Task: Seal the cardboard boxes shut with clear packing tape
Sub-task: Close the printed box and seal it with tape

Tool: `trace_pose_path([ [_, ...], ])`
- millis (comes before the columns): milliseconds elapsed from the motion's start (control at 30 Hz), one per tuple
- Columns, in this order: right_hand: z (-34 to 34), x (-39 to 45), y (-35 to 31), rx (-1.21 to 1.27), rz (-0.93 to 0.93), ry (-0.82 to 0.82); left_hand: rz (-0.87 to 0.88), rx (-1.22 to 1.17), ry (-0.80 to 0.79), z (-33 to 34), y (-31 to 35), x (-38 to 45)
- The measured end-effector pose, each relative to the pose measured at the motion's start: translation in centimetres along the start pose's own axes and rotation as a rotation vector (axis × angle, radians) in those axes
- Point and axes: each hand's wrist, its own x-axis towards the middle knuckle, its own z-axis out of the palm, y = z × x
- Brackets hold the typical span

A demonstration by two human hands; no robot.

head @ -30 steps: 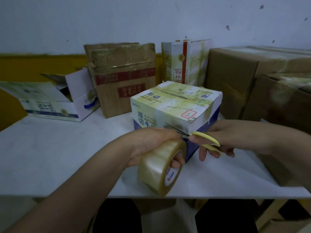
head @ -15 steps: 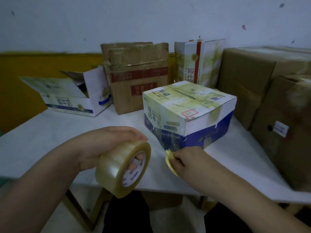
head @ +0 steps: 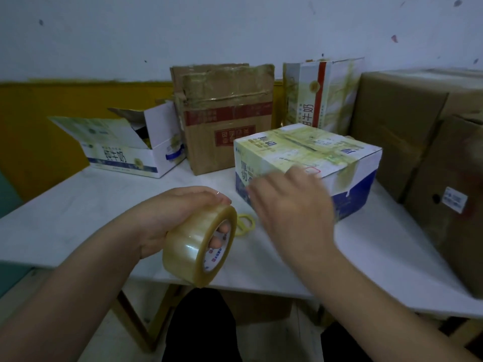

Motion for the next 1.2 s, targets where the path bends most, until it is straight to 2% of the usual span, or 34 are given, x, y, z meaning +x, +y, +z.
trace_pose_path([
  [33, -0.3, 0.7, 1.3, -0.061, 0.018, 0.042, 0.017, 0.021, 0.006, 0.1, 0.0, 0.1],
  [67, -0.3, 1.4, 2.9, -0.103, 0.055, -0.004, 0.031, 0.034, 0.008, 0.2, 0.1, 0.1],
  [167, 1.3, 1.6, 5.7, -0.161, 0.161, -0.274, 0.078, 0.045, -0.001, 0.7, 0.4, 0.0],
  [267, 3.2, -0.1, 6.0, -0.169, 0.162, -0.430, 0.156, 0.036, -0.046, 1.4, 0.7, -0.3],
  [333, 2.6, 0.2, 6.2, -0.135, 0.164, -0.408, 0.186, -0.050, -0.107, 1.8, 0.9, -0.6],
  [367, 1.7, 0.4, 6.1, -0.040, 0.176, -0.361, 0.198, -0.084, -0.149, 2.0, 0.9, -0.7],
  [433, -0.6, 0.9, 5.2, 0.365, 0.251, -0.291, 0.259, -0.041, -0.217, 2.3, 1.0, -0.7],
  [500, -2.8, 0.9, 3.3, 0.765, 0.270, -0.306, 0.333, 0.075, -0.215, 2.9, 1.0, -0.7],
  [567, -3.2, 0.0, 1.9, 0.765, 0.294, -0.242, 0.384, 0.137, -0.204, 3.9, 0.9, -0.6],
  [667, -2.6, -1.8, 1.4, 0.670, 0.478, -0.091, 0.372, 0.203, -0.191, 5.4, 0.7, -0.6],
  [767, -2.2, -3.5, 1.3, 0.664, 0.564, -0.026, 0.425, 0.417, -0.138, 6.2, 0.1, -0.3],
  [900, -2.2, -5.0, 1.3, 0.767, 0.650, -0.043, 0.361, 0.515, -0.142, 7.0, 0.0, -0.3],
  [1100, -2.1, -5.8, 2.3, 1.051, 0.789, -0.187, 0.331, 0.585, -0.167, 7.4, -0.7, 0.4],
  [1200, -1.8, -6.0, 2.7, 1.072, 0.767, -0.220, 0.333, 0.610, -0.168, 7.5, -1.2, 0.5],
])
